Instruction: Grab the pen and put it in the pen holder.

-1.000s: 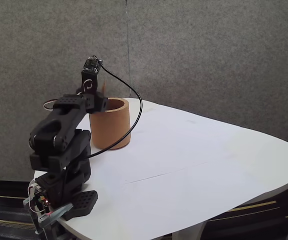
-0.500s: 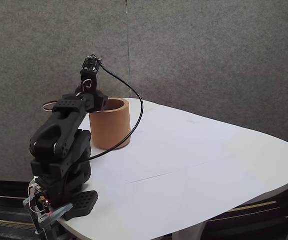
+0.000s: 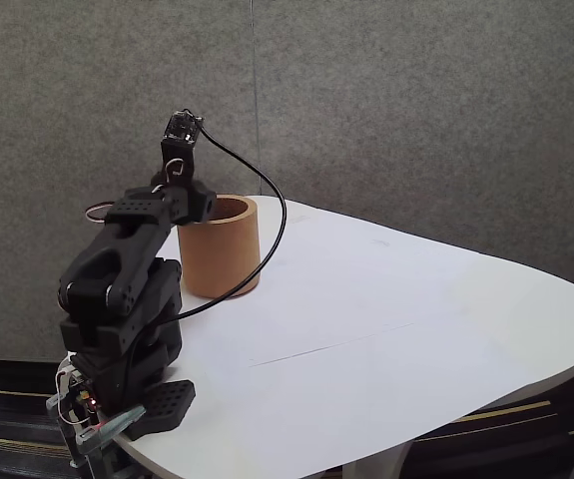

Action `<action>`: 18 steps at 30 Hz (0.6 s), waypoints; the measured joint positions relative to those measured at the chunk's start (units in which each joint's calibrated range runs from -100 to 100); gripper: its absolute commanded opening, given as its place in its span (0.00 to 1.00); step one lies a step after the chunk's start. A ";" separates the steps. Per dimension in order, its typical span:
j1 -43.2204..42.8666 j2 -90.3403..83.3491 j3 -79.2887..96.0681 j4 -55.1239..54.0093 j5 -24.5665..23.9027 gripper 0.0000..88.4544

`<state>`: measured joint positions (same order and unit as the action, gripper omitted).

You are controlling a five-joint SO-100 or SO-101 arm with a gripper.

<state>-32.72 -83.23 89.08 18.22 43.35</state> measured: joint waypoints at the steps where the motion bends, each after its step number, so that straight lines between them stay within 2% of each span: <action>1: 0.00 -0.17 0.18 0.00 0.00 0.23; 7: 5.95 -5.84 1.53 0.00 -0.05 0.23; 14: 18.29 -11.35 1.99 0.00 -0.20 0.23; 18: 25.05 -11.52 1.99 0.00 -4.05 0.23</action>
<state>-7.68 -94.75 91.06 18.22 39.29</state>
